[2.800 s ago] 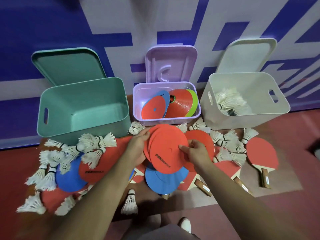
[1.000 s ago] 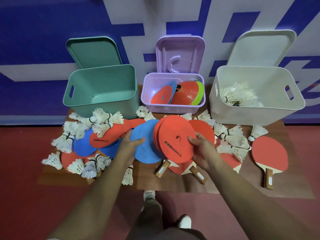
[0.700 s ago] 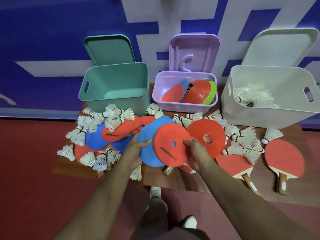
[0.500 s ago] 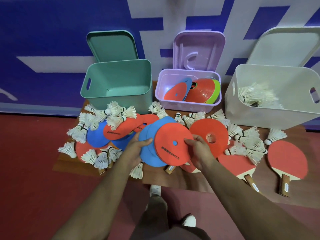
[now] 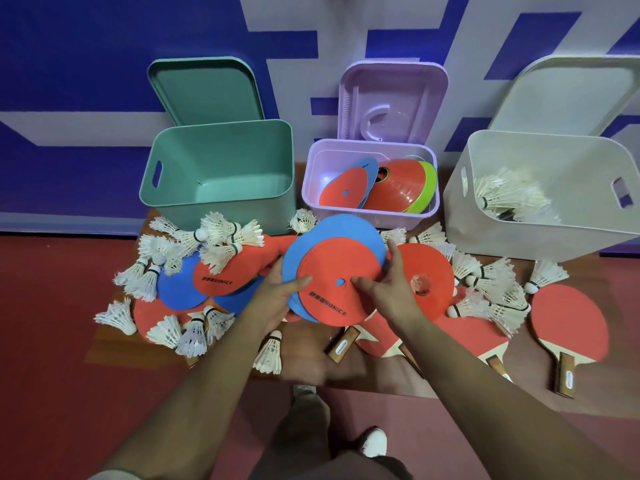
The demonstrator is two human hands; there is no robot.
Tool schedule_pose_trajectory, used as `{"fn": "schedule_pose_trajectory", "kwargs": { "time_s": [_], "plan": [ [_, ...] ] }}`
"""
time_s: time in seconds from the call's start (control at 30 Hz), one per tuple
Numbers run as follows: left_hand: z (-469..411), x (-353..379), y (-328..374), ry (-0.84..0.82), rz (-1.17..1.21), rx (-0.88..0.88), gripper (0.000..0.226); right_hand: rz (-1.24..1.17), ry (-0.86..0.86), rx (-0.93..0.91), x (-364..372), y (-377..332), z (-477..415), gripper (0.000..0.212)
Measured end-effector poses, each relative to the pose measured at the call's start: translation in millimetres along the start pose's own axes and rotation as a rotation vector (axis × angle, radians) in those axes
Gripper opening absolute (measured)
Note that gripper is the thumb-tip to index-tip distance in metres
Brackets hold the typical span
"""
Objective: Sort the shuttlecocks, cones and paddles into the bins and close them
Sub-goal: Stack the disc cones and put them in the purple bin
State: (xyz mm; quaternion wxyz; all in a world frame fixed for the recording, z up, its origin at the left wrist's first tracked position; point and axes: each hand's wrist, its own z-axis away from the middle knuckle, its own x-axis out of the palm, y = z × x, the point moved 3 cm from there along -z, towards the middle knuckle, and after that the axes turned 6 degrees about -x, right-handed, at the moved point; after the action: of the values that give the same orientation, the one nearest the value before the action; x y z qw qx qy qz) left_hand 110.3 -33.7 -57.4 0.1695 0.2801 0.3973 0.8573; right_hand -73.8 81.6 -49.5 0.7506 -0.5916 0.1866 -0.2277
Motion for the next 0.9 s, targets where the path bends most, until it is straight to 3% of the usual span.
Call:
{"fn": "schedule_pose_trajectory", "kwargs": {
  "time_s": [0.17,0.27,0.33,0.53,0.67,0.8,0.9],
  "plan": [
    [-13,-4,8,0.018,-0.063,-0.007,0.06,0.109,0.057,-0.117,-3,-2,-7,0.075],
    [-21,-16,8,0.146,-0.421,0.042,0.046,0.296,0.048,-0.151,-3,7,-3,0.055],
    [-23,-17,4,0.135,-0.576,0.052,0.036,0.412,-0.016,-0.175,-1,16,0,0.048],
    [-25,-2,1,0.042,-0.69,0.081,0.038,0.63,-0.15,-0.286,19,21,-4,0.085],
    [-31,-1,5,0.054,-0.815,0.101,0.037,0.739,-0.118,-0.264,25,18,-15,0.076],
    [-35,-3,18,0.135,-0.732,0.117,0.035,0.614,-0.082,-0.256,17,-1,-24,0.046],
    [-36,-1,38,0.141,-0.359,0.123,0.039,0.36,-0.01,-0.164,7,-21,-31,0.036]
  ]
}}
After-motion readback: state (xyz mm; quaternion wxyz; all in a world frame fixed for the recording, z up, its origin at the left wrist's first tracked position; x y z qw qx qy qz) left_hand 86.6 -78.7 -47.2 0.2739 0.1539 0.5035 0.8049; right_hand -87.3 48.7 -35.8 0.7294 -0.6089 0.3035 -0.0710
